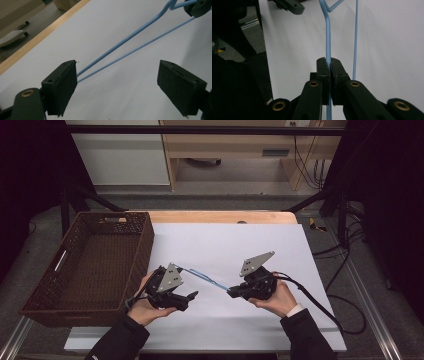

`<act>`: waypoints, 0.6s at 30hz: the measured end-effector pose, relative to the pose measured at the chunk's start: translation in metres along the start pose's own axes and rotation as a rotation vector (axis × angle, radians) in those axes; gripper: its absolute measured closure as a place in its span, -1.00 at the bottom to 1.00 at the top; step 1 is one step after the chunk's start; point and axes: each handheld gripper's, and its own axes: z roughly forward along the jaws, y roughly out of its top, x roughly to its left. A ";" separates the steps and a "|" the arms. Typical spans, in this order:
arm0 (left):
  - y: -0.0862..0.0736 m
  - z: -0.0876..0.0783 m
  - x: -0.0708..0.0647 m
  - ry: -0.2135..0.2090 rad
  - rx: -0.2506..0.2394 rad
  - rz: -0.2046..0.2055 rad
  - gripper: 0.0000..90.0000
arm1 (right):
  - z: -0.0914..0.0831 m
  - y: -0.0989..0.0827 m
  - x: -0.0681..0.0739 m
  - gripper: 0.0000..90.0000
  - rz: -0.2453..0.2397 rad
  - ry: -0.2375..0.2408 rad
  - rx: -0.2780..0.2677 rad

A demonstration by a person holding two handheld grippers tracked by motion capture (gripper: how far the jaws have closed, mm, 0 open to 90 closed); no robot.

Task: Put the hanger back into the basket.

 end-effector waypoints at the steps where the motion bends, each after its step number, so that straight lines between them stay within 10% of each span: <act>1: 0.000 0.002 -0.001 0.005 0.001 0.013 -0.61 | 0.000 0.000 0.001 0.95 0.007 0.005 0.005; 18: 0.000 0.029 -0.003 0.050 0.016 0.151 -0.02 | -0.001 -0.005 0.003 0.95 0.019 0.037 -0.005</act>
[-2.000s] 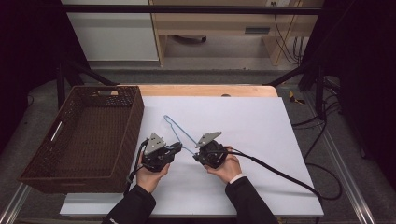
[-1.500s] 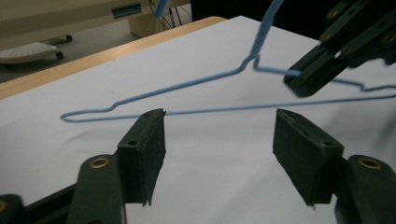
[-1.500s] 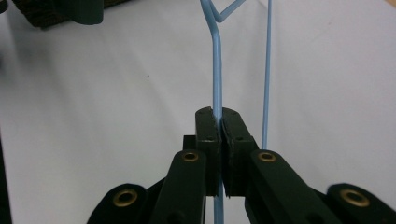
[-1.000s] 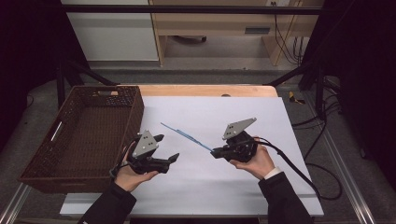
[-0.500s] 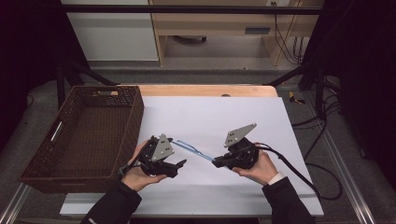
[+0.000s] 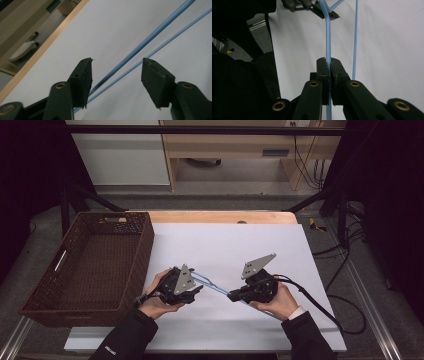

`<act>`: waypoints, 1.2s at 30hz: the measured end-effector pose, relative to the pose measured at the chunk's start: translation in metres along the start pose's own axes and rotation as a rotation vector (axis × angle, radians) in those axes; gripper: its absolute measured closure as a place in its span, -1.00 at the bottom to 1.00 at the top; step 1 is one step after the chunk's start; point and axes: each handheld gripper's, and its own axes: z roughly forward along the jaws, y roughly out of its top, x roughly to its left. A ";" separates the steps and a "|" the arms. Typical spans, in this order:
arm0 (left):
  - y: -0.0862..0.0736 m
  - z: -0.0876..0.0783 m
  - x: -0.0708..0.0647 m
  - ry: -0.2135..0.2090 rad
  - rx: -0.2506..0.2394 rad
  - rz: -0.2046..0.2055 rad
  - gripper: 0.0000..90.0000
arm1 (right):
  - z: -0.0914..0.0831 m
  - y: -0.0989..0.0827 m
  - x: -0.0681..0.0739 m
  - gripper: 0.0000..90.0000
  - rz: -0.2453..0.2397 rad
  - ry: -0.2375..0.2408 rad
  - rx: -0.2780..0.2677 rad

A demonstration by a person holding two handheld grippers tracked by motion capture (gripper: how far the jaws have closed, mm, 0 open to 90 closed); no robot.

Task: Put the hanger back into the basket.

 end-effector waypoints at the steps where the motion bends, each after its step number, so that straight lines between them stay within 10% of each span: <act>1: 0.000 0.000 0.000 0.002 -0.002 0.002 0.01 | 0.000 0.000 0.000 0.95 0.001 0.003 0.003; 23: -0.013 0.005 -0.001 0.013 -0.007 0.057 0.56 | 0.002 -0.006 -0.003 0.95 0.027 0.031 -0.001; 36: -0.013 0.002 -0.013 0.078 0.007 0.184 0.79 | -0.001 -0.005 -0.005 0.95 0.035 0.028 -0.009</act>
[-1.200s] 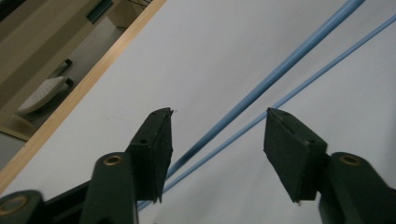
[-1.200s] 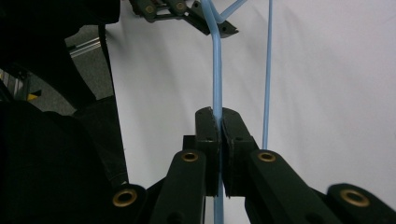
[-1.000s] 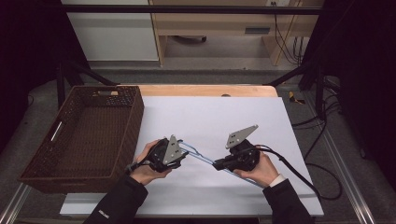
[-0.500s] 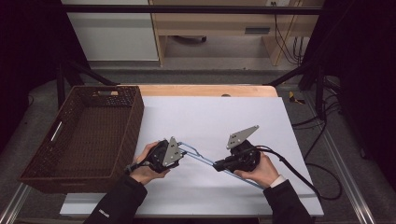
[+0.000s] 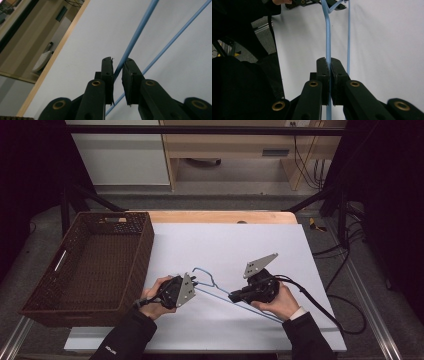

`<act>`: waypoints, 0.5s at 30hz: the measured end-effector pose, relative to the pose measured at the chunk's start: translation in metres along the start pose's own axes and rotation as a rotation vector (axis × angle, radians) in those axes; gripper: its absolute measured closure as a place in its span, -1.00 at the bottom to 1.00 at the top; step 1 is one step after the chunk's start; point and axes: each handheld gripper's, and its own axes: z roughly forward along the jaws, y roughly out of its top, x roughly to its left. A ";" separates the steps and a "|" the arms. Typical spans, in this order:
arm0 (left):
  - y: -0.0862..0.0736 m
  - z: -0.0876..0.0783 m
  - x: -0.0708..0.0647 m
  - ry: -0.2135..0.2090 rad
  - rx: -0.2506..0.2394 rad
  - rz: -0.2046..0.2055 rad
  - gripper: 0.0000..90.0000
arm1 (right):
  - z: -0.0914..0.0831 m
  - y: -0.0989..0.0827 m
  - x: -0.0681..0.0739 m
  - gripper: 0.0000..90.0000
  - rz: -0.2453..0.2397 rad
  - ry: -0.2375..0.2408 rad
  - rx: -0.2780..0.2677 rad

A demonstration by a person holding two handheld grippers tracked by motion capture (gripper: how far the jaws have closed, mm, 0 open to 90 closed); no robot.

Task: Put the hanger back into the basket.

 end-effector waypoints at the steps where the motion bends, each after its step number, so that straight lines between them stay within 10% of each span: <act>1: 0.001 -0.001 -0.003 0.007 0.011 0.028 0.81 | -0.001 0.000 0.000 0.95 0.007 -0.001 -0.007; 15: 0.010 -0.003 -0.009 -0.020 0.048 0.068 0.94 | -0.013 0.003 -0.006 0.93 0.026 -0.050 -0.027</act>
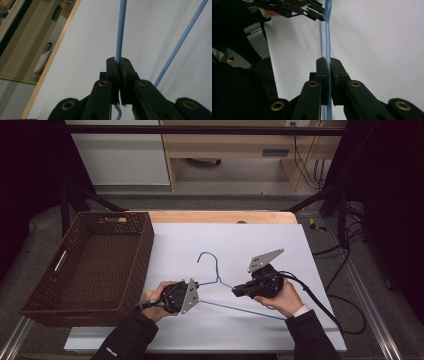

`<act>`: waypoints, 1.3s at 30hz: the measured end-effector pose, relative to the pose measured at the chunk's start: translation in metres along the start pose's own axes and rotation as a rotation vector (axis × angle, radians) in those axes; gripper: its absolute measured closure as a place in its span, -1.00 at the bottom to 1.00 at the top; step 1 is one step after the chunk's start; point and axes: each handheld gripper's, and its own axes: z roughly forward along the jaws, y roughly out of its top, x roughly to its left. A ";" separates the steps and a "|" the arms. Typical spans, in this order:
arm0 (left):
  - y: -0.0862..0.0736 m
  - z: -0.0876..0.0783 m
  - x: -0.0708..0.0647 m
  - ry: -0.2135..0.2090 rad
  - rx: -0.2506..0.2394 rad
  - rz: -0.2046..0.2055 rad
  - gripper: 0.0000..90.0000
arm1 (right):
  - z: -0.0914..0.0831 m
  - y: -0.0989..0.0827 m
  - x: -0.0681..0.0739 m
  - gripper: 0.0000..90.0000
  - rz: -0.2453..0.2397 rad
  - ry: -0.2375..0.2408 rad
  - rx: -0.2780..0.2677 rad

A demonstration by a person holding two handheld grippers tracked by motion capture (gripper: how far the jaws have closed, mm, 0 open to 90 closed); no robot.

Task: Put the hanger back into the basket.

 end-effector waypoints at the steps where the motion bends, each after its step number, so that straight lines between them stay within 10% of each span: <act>1: 0.002 -0.001 0.001 -0.001 0.000 -0.006 0.94 | -0.002 0.000 0.000 0.92 -0.005 -0.005 -0.005; 9: 0.023 -0.008 0.009 0.033 0.024 -0.060 0.95 | -0.024 0.001 -0.001 0.48 -0.028 -0.150 -0.079; 17: 0.044 -0.008 0.020 0.100 0.120 -0.098 0.95 | -0.065 -0.001 -0.008 -0.44 -0.048 -0.384 -0.318; 33: 0.074 -0.034 0.070 0.225 0.222 -0.208 0.95 | -0.087 -0.042 -0.001 -0.76 0.068 -0.420 -0.460; 39: 0.078 -0.045 0.089 0.197 0.243 -0.238 0.95 | -0.081 -0.063 -0.004 -0.77 0.104 -0.421 -0.435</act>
